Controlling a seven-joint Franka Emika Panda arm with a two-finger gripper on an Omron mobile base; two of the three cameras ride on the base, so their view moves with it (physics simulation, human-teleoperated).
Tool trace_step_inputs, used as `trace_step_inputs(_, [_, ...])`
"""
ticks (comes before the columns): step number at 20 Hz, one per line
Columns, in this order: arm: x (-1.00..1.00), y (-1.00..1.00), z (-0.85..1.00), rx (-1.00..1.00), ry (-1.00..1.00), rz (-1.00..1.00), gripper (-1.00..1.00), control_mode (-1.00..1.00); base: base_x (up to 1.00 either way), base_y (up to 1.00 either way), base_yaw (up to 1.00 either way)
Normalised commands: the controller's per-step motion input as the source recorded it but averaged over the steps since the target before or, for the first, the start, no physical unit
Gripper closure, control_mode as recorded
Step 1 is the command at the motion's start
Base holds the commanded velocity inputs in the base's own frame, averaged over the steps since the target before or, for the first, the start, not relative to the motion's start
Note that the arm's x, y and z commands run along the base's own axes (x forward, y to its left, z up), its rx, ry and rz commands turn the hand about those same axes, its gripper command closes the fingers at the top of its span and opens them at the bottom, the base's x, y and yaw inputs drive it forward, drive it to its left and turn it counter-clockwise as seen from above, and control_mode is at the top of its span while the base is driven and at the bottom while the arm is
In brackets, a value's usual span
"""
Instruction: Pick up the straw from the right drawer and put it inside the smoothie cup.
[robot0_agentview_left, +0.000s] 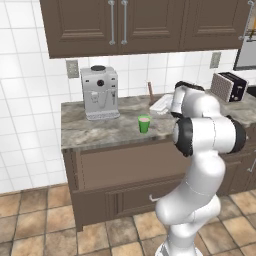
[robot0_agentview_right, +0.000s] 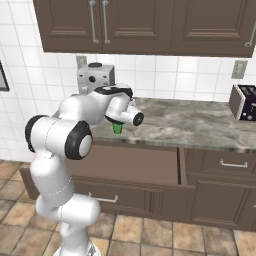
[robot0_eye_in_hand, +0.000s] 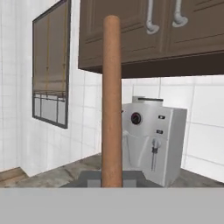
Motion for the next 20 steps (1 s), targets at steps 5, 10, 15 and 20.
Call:
trace_step_inputs(5, [0.41, 0.08, -0.06, 0.01, 0.0, 0.21, 1.0, -1.0, 0.0, 0.0, 0.0])
trace_step_inputs(10, [0.42, 0.0, -0.16, 0.06, 0.0, 0.2, 1.0, -1.0, 0.0, 0.0, 0.0])
trace_step_inputs(15, [0.39, 0.0, -0.25, 0.11, 0.0, 0.16, 1.0, -1.0, 0.0, 0.0, 0.0])
trace_step_inputs(20, [0.38, 0.0, -0.27, 0.09, 0.0, 0.15, 1.0, -1.0, 0.0, 0.0, 0.0])
